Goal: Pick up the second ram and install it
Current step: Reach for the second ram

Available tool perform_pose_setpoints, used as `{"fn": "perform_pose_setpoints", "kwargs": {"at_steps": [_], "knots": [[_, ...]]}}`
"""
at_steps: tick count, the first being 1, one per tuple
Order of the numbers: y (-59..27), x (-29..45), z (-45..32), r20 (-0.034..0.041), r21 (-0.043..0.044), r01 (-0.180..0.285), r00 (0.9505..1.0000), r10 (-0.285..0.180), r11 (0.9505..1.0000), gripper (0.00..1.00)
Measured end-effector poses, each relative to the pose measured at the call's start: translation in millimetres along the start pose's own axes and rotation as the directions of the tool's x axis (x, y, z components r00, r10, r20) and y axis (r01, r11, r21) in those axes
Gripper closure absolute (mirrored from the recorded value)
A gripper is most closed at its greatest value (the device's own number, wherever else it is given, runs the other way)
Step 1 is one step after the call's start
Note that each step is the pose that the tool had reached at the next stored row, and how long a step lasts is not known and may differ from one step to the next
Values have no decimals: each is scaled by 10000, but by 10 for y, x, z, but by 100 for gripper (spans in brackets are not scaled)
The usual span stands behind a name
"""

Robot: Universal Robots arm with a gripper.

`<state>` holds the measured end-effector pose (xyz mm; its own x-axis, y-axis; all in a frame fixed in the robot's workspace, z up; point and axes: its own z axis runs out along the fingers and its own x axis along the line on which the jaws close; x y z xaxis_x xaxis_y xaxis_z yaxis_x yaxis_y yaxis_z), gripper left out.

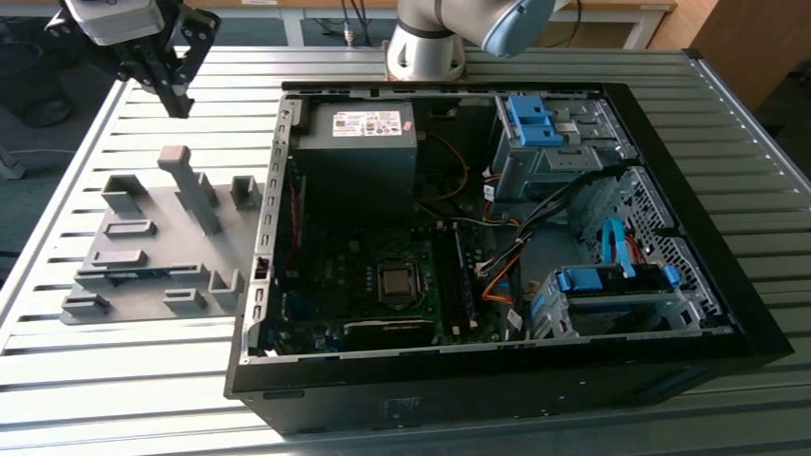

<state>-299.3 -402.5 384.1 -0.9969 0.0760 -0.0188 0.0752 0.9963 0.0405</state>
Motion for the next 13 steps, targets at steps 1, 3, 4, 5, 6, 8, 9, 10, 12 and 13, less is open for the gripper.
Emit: {"fn": "perform_pose_setpoints", "kwargs": {"at_steps": [1,3,4,5,6,8,9,10,12,13], "knots": [[-14,9,1,-6,1,0,10000,0,10000,89],[-53,33,7,-15,1,-2,10000,2,10000,89],[-70,56,9,-20,3,-4,10000,4,10000,89],[-81,88,13,-22,5,-4,10000,4,10000,89],[-89,126,17,-24,5,-3,10000,3,10000,89],[-100,215,22,-23,4,-1,10000,1,10000,89],[-103,260,22,-25,6,-1,10000,1,10000,89],[-106,301,24,-24,5,-3,10000,3,10000,89],[-113,352,28,-31,15,-4,10000,4,10000,89],[-123,361,30,-36,42,-2,10000,2,10000,89]]}}
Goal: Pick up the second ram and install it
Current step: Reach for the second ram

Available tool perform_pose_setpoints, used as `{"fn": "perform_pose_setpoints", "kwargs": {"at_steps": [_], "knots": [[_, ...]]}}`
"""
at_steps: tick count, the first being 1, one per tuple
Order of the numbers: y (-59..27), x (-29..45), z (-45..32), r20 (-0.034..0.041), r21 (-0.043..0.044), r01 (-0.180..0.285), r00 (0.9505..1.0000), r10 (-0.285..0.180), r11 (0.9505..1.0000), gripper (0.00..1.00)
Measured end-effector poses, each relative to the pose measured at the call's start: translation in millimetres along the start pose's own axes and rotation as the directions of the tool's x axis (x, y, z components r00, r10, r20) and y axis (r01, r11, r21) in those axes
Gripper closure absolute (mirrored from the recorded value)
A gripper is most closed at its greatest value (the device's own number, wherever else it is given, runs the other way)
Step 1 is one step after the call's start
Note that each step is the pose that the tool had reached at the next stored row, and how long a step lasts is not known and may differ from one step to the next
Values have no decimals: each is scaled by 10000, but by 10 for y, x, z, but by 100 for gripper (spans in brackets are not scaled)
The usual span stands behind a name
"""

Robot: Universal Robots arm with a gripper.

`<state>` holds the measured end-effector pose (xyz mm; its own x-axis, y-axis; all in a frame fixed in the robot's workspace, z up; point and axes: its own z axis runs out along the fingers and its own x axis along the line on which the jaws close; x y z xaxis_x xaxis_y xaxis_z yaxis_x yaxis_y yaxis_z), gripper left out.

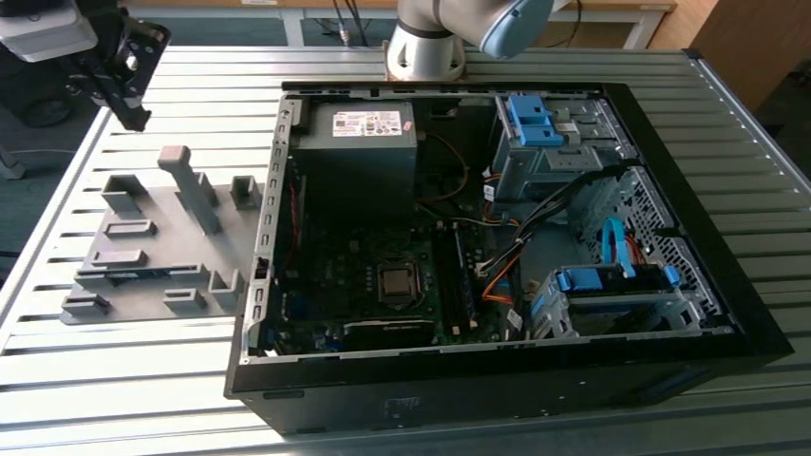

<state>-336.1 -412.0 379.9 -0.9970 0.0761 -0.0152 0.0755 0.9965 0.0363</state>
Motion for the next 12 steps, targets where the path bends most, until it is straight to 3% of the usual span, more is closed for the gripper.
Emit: {"fn": "perform_pose_setpoints", "kwargs": {"at_steps": [3,4,7,12], "knots": [[-24,23,5,-4,210,3,10000,-3,9998,89],[-28,29,7,-17,239,3,10000,-3,9997,89],[-39,96,16,-17,231,3,10000,-3,9997,89],[-80,285,30,-18,230,9,10000,-9,9997,89]]}}
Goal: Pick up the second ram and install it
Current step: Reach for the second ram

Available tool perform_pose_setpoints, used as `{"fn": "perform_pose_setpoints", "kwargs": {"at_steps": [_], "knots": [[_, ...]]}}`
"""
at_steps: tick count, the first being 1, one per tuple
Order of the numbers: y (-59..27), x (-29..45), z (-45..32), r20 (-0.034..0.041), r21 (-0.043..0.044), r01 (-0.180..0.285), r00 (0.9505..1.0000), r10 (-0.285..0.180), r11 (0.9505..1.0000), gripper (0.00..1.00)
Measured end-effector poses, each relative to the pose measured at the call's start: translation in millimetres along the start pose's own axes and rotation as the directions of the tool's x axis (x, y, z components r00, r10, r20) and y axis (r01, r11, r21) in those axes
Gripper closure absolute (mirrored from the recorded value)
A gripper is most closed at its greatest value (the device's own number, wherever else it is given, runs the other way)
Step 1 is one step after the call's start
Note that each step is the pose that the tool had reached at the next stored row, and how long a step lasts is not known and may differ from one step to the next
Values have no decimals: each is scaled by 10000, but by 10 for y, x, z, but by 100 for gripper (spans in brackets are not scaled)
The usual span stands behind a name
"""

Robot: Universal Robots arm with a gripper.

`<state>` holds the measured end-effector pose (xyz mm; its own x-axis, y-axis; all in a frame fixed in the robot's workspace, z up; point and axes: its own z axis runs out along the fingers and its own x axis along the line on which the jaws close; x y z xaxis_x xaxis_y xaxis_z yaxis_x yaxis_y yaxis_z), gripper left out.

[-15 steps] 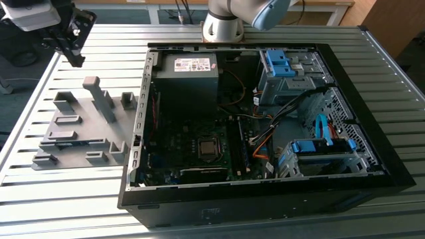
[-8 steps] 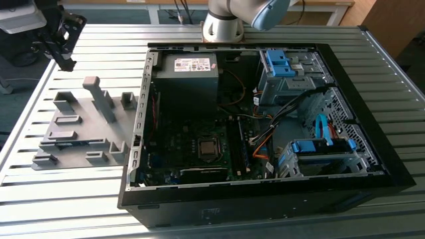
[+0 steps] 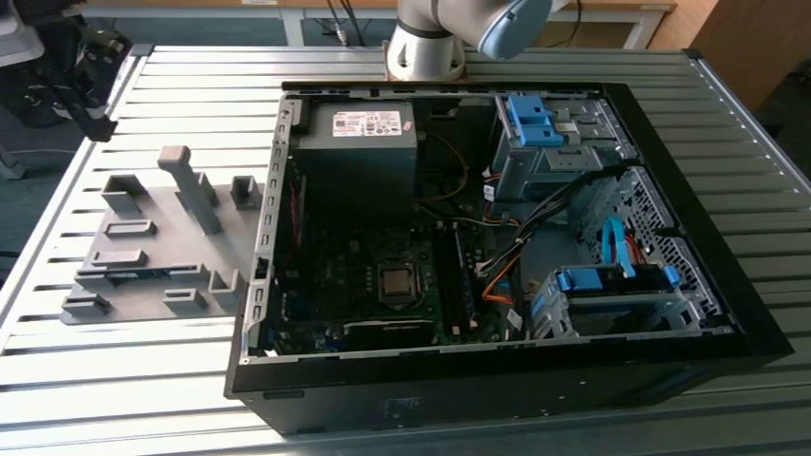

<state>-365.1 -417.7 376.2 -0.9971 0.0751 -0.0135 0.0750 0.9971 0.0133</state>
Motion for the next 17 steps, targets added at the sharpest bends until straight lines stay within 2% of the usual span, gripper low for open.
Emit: {"fn": "perform_pose_setpoints", "kwargs": {"at_steps": [7,13,17], "knots": [[-149,94,29,-10,0,5,10000,-5,10000,89],[-212,312,42,-11,0,21,10000,-21,10000,89],[-218,327,43,-11,0,28,10000,-28,10000,89]]}}
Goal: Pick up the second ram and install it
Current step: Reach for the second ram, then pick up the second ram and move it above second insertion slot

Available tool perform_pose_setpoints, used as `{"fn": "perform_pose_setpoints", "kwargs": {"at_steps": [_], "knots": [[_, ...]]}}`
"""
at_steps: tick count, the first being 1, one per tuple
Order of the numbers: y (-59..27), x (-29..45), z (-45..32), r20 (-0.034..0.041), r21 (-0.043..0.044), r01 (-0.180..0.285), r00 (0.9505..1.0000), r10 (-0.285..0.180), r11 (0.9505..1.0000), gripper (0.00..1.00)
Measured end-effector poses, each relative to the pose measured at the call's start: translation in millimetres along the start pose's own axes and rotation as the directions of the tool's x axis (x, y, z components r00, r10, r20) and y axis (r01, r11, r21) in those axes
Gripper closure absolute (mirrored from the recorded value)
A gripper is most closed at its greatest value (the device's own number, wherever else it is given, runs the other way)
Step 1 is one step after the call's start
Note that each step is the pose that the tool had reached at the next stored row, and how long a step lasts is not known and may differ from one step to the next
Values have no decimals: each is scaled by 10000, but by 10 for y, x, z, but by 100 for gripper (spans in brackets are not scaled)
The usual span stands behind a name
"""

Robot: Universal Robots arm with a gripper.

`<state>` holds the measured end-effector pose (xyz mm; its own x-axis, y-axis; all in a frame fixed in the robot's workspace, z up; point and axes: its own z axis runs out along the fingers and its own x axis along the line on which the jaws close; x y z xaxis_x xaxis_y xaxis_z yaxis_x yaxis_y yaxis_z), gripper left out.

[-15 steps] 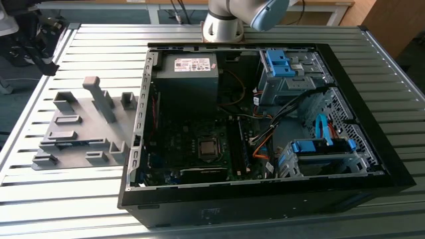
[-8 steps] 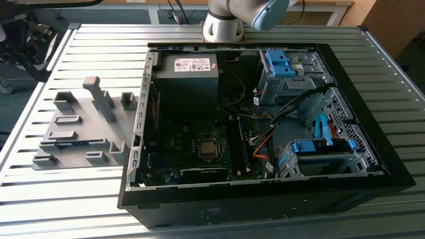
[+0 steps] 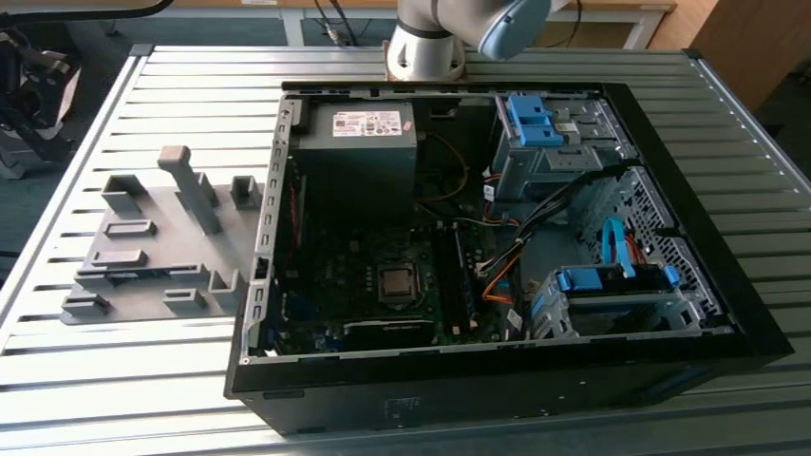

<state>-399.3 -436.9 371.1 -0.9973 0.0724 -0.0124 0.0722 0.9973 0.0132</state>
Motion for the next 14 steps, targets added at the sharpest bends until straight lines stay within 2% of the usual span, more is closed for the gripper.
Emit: {"fn": "perform_pose_setpoints", "kwargs": {"at_steps": [3,7,14], "knots": [[0,4,0,0,1,-1,10000,1,10000,89],[-5,73,0,0,1,-2,10000,2,10000,89],[-6,82,0,0,0,-2,10000,2,10000,89]]}}
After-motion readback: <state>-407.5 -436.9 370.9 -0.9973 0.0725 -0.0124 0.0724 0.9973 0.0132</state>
